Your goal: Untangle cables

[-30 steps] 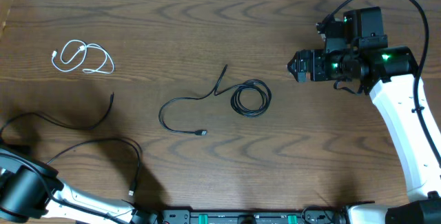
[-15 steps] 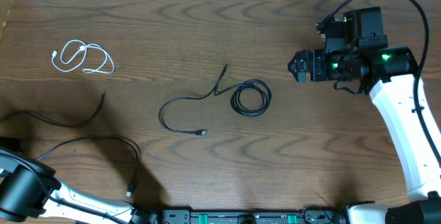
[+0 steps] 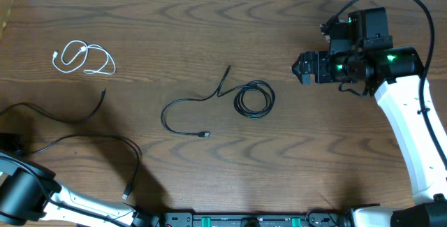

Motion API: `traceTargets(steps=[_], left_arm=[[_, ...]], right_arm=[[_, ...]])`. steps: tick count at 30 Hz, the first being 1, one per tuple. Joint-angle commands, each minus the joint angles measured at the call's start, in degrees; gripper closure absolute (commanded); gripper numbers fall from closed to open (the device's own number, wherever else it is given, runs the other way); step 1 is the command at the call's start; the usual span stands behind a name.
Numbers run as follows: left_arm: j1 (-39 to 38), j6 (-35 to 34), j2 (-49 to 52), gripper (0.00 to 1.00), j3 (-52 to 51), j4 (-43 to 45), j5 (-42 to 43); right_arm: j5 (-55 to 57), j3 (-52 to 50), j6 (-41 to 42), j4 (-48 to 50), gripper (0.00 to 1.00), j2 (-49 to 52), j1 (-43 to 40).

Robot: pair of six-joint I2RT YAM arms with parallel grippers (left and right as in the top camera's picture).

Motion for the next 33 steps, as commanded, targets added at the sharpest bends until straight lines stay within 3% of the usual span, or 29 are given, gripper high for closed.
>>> traceTargets(steps=[1, 2, 4, 10, 19, 20, 26, 29, 30, 33], left_arm=[[-0.5, 0.4, -2.0, 0.36, 0.0, -0.1, 1.6], [-0.5, 0.4, -2.4, 0.23, 0.0, -0.2, 1.6], [-0.5, 0.4, -3.1, 0.16, 0.0, -0.5, 1.6], [-0.5, -0.9, -8.4, 0.14, 0.0, -1.5, 2.6], [-2.8, -4.8, -15.8, 0.14, 0.0, -2.0, 23.7], [-3.8, -5.4, -15.8, 0.19, 0.0, -2.9, 24.5], [-12.3, -5.8, -15.7, 0.69, -0.4, -7.8, 24.7], [-18.0, -5.8, -15.7, 0.78, -0.5, -7.8, 21.7], [-19.9, -5.8, -15.7, 0.87, -0.5, -7.8, 18.6], [-25.1, -5.8, -15.6, 0.92, -0.5, -8.2, 4.3]], right_arm=[[0.0, 0.0, 0.3, 0.0, 0.01, 0.4, 0.8], [0.0, 0.0, 0.3, 0.0, 0.01, 0.4, 0.8], [0.0, 0.0, 0.3, 0.0, 0.01, 0.4, 0.8], [-0.4, 0.0, 0.2, 0.0, 0.01, 0.4, 0.8], [-0.4, 0.0, 0.3, 2.1, 0.01, 0.4, 1.4], [-0.4, 0.0, 0.3, 2.4, 0.01, 0.4, 1.5], [-0.4, 0.0, 0.2, 4.7, 0.01, 0.4, 3.0], [-0.4, 0.0, 0.2, 4.7, 0.01, 0.4, 3.4], [-0.4, 0.0, 0.2, 4.6, 0.01, 0.4, 3.4], [-0.4, 0.0, 0.2, 3.8, 0.01, 0.4, 3.4]])
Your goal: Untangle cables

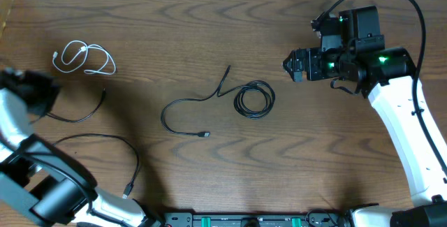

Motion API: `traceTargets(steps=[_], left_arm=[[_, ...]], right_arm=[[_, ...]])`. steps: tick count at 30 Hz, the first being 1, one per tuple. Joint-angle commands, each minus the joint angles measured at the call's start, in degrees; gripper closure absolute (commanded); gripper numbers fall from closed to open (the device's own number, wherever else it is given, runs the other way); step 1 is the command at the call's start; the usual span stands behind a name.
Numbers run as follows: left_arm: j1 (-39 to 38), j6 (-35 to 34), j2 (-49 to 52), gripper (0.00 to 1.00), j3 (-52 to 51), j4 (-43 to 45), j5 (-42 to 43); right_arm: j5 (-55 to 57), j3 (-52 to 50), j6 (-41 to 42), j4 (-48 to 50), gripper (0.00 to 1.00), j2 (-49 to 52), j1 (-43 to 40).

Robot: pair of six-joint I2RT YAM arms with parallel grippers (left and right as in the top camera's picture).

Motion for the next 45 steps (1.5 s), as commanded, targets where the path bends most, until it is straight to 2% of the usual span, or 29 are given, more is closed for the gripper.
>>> traceTargets(steps=[1, 4, 13, 25, 35, 45], left_arm=[[-5.1, 0.1, 0.3, 0.92, -0.3, -1.0, -18.3], [-9.4, 0.1, 1.4, 0.93, -0.6, -1.4, -26.7], [-15.4, 0.1, 9.2, 0.92, -0.9, 0.7, -26.8], [-15.8, 1.8, 16.9, 0.92, -0.9, -0.2, -26.6], [-15.8, 1.8, 16.9, 0.93, -0.9, -11.4, -26.6], [-15.8, 1.8, 16.7, 0.93, -0.9, -16.6, -26.5]], right_arm=[[-0.2, 0.0, 0.1, -0.9, 0.01, 0.4, 0.3], [-0.2, 0.0, 0.1, -2.2, 0.01, 0.4, 0.3], [-0.2, 0.0, 4.0, -4.2, 0.01, 0.4, 0.3], [-0.2, 0.0, 5.0, -6.1, 0.01, 0.4, 0.3], [-0.2, 0.0, 5.0, -6.0, 0.01, 0.4, 0.3], [-0.2, 0.0, 5.0, -5.9, 0.01, 0.4, 0.3]])
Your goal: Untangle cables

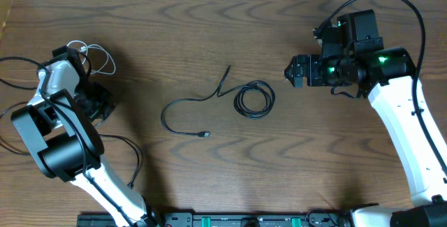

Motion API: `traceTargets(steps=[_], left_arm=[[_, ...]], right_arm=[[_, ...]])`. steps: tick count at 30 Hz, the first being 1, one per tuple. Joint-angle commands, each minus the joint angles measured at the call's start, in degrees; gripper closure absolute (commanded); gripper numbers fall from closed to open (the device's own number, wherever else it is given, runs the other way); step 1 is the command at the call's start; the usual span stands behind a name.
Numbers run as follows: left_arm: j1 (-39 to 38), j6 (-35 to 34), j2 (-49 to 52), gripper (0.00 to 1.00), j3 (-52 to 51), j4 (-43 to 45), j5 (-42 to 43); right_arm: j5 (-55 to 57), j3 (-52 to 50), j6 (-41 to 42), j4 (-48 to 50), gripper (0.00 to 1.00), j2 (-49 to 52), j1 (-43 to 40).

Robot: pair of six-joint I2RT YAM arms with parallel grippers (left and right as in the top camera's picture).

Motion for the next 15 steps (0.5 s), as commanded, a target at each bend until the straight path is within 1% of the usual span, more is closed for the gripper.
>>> traceTargets(steps=[1, 7, 11, 13, 15], left_arm=[[0.1, 0.5, 1.5, 0.93, -1.3, -1.6, -0.7], [0.1, 0.5, -2.4, 0.93, -1.2, -2.9, -0.7], [0.1, 0.5, -8.5, 0.93, -1.2, -3.9, -0.3], [0.1, 0.5, -12.7, 0.93, -1.2, -4.8, 2.1], [0.0, 0.5, -16.5, 0.93, -1.2, -5.8, 6.4]], right_arm=[[-0.2, 0.0, 0.6, -0.1, 0.01, 0.4, 0.3], [-0.2, 0.0, 0.6, -0.2, 0.01, 0.4, 0.3], [-0.2, 0.0, 0.6, -0.2, 0.01, 0.4, 0.5], [-0.2, 0.0, 0.6, -0.2, 0.01, 0.4, 0.9], [-0.2, 0.0, 0.6, 0.0, 0.01, 0.4, 1.4]])
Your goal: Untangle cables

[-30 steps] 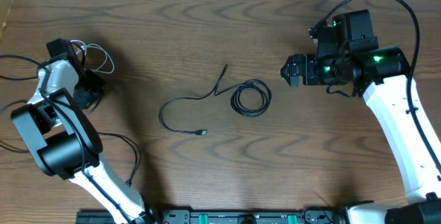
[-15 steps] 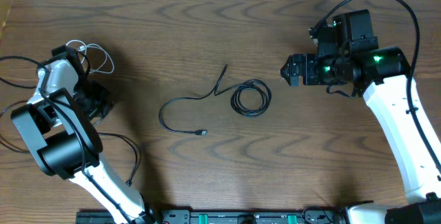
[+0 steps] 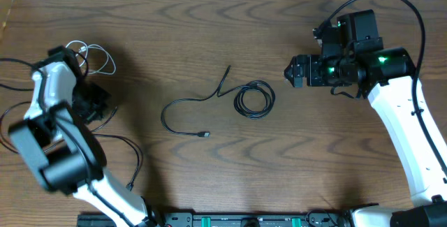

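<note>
A black cable lies mid-table, with a tight coil point(image 3: 253, 100), a long curved tail ending in a plug point(image 3: 203, 135), and a short end pointing up. A thin white cable point(image 3: 94, 54) sits at the far left, and my left arm partly covers it. My left gripper point(image 3: 93, 103) is just below the white loops; the overhead view does not show how its jaws stand. My right gripper point(image 3: 292, 72) hovers to the right of the coil, pointing left, apart from it; whether it is open or shut is hidden.
A thin black lead point(image 3: 133, 158) with a plug end curls along the bottom left beside my left arm. Another thin line point(image 3: 17, 61) runs off the left edge. The table's far edge meets a white strip.
My left arm has shifted a little: its lower bulk sits further left and lower, while the gripper stays by the white cable. The right arm and the black cable have not moved.
At first my left arm lay low in the bottom left corner and the white cable lay uncovered. Then the arm was up at the left edge, then over the white cable's lower part, where it stays. My right gripper moved slightly left. The black cable kept its shape.
</note>
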Motion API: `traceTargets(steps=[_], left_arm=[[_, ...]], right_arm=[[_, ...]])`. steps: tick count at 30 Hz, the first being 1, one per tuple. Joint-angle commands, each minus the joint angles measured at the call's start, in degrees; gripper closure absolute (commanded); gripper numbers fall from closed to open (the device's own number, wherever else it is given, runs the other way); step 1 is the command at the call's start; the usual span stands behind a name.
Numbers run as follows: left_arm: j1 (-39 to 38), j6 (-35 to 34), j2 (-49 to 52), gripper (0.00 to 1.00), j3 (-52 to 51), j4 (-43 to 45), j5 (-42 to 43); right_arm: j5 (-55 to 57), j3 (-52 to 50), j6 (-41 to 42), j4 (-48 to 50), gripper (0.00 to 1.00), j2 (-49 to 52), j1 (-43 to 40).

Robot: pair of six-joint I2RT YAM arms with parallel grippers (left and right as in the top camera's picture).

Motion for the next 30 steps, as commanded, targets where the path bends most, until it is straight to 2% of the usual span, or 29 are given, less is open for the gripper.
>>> traceTargets(steps=[1, 3, 6, 7, 10, 12, 16, 19, 24, 27, 30], left_arm=[[0.0, 0.5, -9.3, 0.92, 0.1, -1.9, 8.0], [-0.1, 1.4, -13.4, 0.93, 0.1, -3.4, 15.4], [-1.5, 7.0, -18.2, 0.92, 0.1, -4.2, 26.3], [-2.4, 8.3, -19.2, 0.86, 0.1, -4.4, 28.4], [-6.4, 9.5, -21.3, 0.51, 0.1, -5.4, 29.5], [-10.3, 9.5, -21.1, 0.12, 0.1, -6.7, 27.3], [-14.2, 8.5, -20.6, 0.12, 0.1, -7.0, 18.7], [-15.0, 3.4, -20.5, 0.11, 0.1, -8.1, 13.2], [-14.9, 3.0, -20.5, 0.09, 0.1, -8.7, 12.7], [-14.9, 3.0, -20.5, 0.09, 0.1, -8.7, 12.7], [-14.9, 3.0, -20.5, 0.08, 0.1, -8.7, 12.7]], right_arm=[[-0.2, 0.0, 0.6, 0.2, 0.01, 0.5, 1.2], [-0.2, 0.0, 0.6, 0.6, 0.01, 0.5, 1.7], [-0.2, 0.0, 0.6, 1.5, 0.01, 0.7, 2.6], [-0.2, 0.0, 0.6, 2.1, 0.01, 0.9, 3.1], [-0.2, 0.0, 0.6, 4.5, 0.01, 2.0, 5.2], [-0.2, 0.0, 0.6, 7.2, 0.01, 3.9, 7.9], [-2.4, 0.0, 1.2, 11.5, 0.01, 7.9, 11.0], [-2.5, 0.0, 0.0, 12.7, 0.01, 11.4, 13.0], [3.5, 0.0, 3.2, 6.8, 0.01, 16.3, 14.0], [3.7, 0.0, 7.3, 2.9, 0.01, 18.1, 13.6], [4.0, 0.0, 7.4, -1.1, 0.01, 18.4, 13.3]])
